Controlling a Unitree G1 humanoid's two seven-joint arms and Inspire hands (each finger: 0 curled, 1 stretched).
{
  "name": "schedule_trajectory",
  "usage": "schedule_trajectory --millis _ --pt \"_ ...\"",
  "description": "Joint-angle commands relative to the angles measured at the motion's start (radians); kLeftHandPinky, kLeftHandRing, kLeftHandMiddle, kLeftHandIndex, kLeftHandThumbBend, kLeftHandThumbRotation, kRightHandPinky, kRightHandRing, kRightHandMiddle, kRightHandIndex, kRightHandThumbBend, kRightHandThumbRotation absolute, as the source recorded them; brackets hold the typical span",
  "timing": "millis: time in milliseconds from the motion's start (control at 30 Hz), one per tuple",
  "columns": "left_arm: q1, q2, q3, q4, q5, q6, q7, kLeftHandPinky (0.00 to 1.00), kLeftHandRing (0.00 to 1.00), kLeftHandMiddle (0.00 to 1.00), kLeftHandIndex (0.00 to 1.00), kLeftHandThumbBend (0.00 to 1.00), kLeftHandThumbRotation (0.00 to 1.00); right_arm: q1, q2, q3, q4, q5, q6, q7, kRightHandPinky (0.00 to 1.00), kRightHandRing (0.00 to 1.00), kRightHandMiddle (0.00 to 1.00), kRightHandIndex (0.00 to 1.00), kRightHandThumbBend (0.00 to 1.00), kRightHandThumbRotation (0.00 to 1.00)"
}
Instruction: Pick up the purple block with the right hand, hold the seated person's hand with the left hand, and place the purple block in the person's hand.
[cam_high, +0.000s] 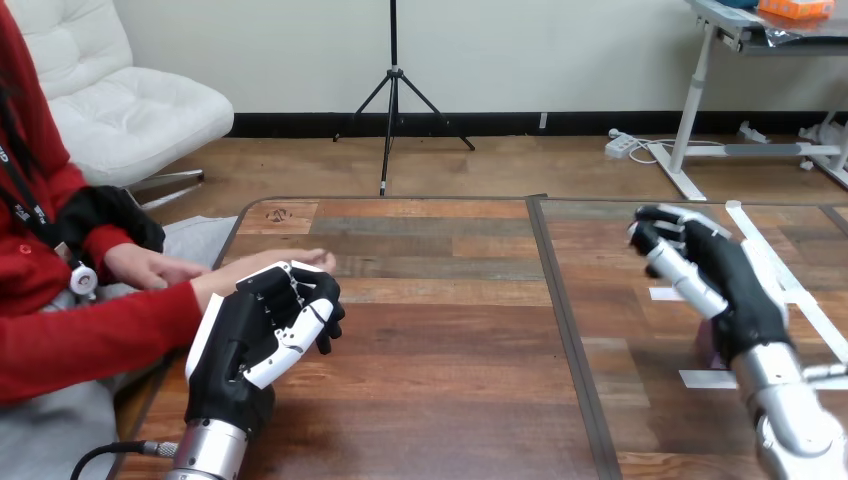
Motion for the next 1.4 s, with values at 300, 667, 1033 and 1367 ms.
schedule_trajectory --millis 300,667,1033,1367 --pt "-0.061 -0.009 -0.003 -0.037 0.003 -0.007 0.001 0.21 0.32 0.39 0.42 0.39 0.25 -0.128 -0.074 0.033 0.033 -0.056 -0.031 -0.090 0.70 0.78 0.79 0.78 0.80 0.64" --pt "-0.070 -0.012 0.005 -0.026 -0.019 -0.002 -0.022 0.20 0.31 0.38 0.41 0.41 0.24 -0.130 -0.117 0.097 0.030 -0.171 0.029 -0.233 0.73 0.81 0.83 0.82 0.88 0.58" --pt "-0.072 -0.005 0.003 -0.017 0.002 -0.014 -0.007 0.21 0.31 0.38 0.41 0.43 0.24 -0.131 -0.147 0.156 0.036 -0.264 0.114 -0.345 0.71 0.83 0.85 0.86 0.92 0.58" --pt "-0.069 -0.007 0.004 -0.026 -0.009 -0.001 -0.014 0.21 0.32 0.38 0.41 0.43 0.25 -0.135 -0.147 0.173 0.059 -0.273 0.189 -0.367 0.73 0.88 0.87 0.87 0.95 0.52"
